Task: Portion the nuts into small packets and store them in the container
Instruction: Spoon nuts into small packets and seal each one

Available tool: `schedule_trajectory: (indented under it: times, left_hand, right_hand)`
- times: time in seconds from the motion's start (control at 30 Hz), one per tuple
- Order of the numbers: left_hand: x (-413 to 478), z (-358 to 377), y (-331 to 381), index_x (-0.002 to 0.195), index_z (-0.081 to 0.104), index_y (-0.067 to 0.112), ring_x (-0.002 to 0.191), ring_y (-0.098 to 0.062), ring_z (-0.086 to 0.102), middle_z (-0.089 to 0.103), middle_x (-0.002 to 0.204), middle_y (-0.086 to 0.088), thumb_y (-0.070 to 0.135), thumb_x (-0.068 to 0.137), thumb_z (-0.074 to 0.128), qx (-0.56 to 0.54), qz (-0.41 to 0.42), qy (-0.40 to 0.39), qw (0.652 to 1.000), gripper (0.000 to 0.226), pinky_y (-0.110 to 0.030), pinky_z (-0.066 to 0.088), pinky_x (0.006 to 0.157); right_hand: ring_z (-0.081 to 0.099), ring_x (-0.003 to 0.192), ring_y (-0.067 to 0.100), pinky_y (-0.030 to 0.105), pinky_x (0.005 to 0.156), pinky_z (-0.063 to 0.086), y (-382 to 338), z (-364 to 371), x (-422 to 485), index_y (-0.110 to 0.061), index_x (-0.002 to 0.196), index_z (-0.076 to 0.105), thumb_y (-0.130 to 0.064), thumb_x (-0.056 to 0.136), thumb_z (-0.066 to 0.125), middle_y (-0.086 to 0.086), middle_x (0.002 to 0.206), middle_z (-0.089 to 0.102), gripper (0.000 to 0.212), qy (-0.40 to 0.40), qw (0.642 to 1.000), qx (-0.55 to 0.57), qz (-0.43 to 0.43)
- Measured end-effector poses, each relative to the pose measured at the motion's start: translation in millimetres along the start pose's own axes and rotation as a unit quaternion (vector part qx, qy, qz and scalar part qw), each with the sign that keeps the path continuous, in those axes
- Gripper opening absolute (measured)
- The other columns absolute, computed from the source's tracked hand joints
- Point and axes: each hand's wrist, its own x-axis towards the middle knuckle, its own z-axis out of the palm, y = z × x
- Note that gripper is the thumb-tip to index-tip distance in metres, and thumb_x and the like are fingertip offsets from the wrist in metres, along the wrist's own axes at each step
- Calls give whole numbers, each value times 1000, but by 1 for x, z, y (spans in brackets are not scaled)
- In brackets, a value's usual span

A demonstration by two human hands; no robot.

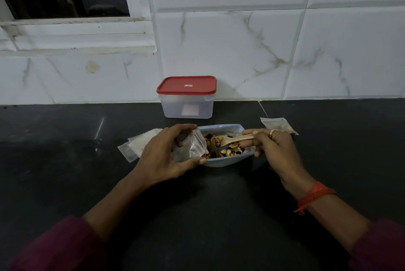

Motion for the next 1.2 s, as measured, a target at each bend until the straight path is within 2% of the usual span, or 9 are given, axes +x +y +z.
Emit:
schedule_trajectory:
  times: [0.2,0.33,0.47,0.63,0.73,0.8,0.93,1.07,1.2]
  left_hand:
    - [0,-1,1,139,48,36,103,-1,59,60,127,14,71,70,72,-9,0,-4,1000,81,-28,58,79]
    - [0,-1,2,139,50,33,102,2,58,60,124,16,71,67,73,-21,-10,-2,1000,85,-21,57,77]
    - [0,0,6,140,52,29,104,7,57,59,120,19,69,66,76,-35,-15,6,999,87,-10,51,75]
    - [-1,2,10,140,54,27,102,4,58,61,120,16,71,68,71,-41,-19,10,999,86,-10,51,75]
    - [-1,2,12,139,55,27,101,4,58,62,119,17,69,69,71,-43,-15,8,999,84,-9,50,74]
    - [-1,3,14,138,56,26,101,5,58,60,116,21,63,70,75,-49,-13,10,999,79,-8,49,73]
    - [-1,3,13,138,56,27,103,7,57,60,118,23,58,71,77,-64,-17,13,998,77,-7,49,75]
    - [0,0,8,140,54,30,104,-1,60,62,124,18,58,69,80,-68,-17,0,998,81,-16,54,79]
    - [1,-1,4,140,54,26,104,-2,60,64,124,13,48,70,84,-76,-23,9,997,79,-22,57,81]
  right_hand:
    - [59,62,9,28,75,49,2,-1,0,-21,98,76,-17,102,48,-1,82,78,29,2,1000,-5,-3]
    - [60,60,4,23,70,46,-2,-3,0,-17,97,77,-14,102,46,5,83,78,31,1,998,55,29]
    - [70,75,12,18,61,49,-9,-2,-2,-12,98,76,-12,102,46,10,84,78,31,-4,991,131,27]
    - [65,69,11,17,58,50,-21,2,-13,-11,96,76,-10,103,47,12,82,77,30,-30,986,163,-15]
    - [65,76,18,21,65,52,-22,7,-20,-15,98,75,-12,103,47,9,82,77,29,-70,989,121,-48]
    - [65,75,12,23,70,54,-20,10,-24,-22,104,75,-16,102,51,2,86,77,24,-101,988,37,-112]
    - [64,99,11,40,86,53,-9,11,-23,-42,117,69,-41,95,58,-22,106,71,24,-99,928,-207,-292]
    - [64,97,11,44,86,51,-8,10,-20,-43,116,69,-43,95,56,-23,105,71,25,-72,929,-176,-318]
    - [58,85,1,38,91,42,-9,7,-18,-38,114,70,-34,93,59,-20,100,73,24,-23,896,-221,-386]
